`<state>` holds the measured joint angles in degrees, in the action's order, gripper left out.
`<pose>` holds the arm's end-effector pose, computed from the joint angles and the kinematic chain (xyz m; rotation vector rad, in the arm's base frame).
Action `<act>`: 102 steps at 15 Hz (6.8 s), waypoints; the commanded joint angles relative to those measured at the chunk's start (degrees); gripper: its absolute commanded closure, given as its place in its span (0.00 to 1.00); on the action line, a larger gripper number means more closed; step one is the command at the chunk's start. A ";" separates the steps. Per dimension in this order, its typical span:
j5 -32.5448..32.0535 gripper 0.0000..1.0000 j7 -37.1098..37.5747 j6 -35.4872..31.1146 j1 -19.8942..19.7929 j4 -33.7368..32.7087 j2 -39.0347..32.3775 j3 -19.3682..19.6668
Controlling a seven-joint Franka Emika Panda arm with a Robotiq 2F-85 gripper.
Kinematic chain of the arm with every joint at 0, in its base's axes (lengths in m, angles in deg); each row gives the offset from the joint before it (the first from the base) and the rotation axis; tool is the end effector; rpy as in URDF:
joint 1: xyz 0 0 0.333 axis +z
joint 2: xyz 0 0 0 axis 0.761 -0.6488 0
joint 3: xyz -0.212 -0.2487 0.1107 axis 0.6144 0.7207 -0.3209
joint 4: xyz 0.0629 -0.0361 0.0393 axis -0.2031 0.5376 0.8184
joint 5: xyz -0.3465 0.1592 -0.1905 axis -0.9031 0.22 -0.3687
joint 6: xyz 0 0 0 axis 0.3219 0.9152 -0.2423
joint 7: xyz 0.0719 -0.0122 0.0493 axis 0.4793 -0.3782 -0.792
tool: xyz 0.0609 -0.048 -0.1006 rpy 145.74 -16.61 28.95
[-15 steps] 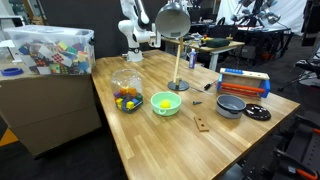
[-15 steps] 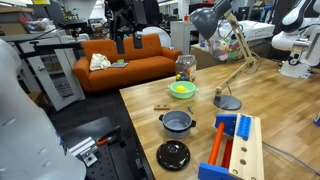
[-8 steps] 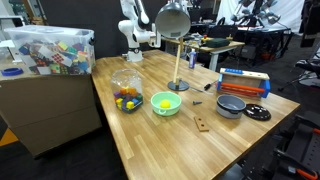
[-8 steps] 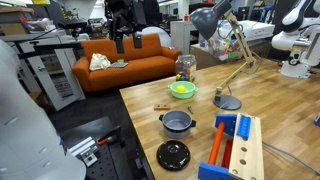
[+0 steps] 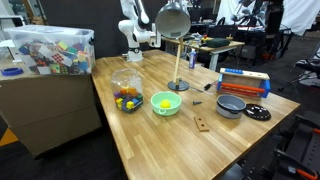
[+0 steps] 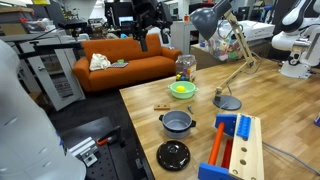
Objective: Turn on the lamp light
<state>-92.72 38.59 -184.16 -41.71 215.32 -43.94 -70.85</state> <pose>0.3902 0.1076 0.4470 2.7185 0.5583 -0.1109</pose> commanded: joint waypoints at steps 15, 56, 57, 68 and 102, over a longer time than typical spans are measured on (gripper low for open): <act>-0.19 0.00 -4.36 -1.71 -1.49 -13.19 -16.00 4.89; 1.41 0.00 7.81 -2.85 -3.98 -49.90 -55.25 13.24; 1.14 0.00 7.29 -2.51 -3.79 -49.85 -55.19 13.13; 1.61 0.00 7.08 -3.79 -3.82 -48.92 -55.00 12.95; 6.61 1.00 18.81 -4.29 -7.02 -61.23 -72.76 18.29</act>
<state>-87.56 57.71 -191.31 -48.35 157.24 -114.80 -52.78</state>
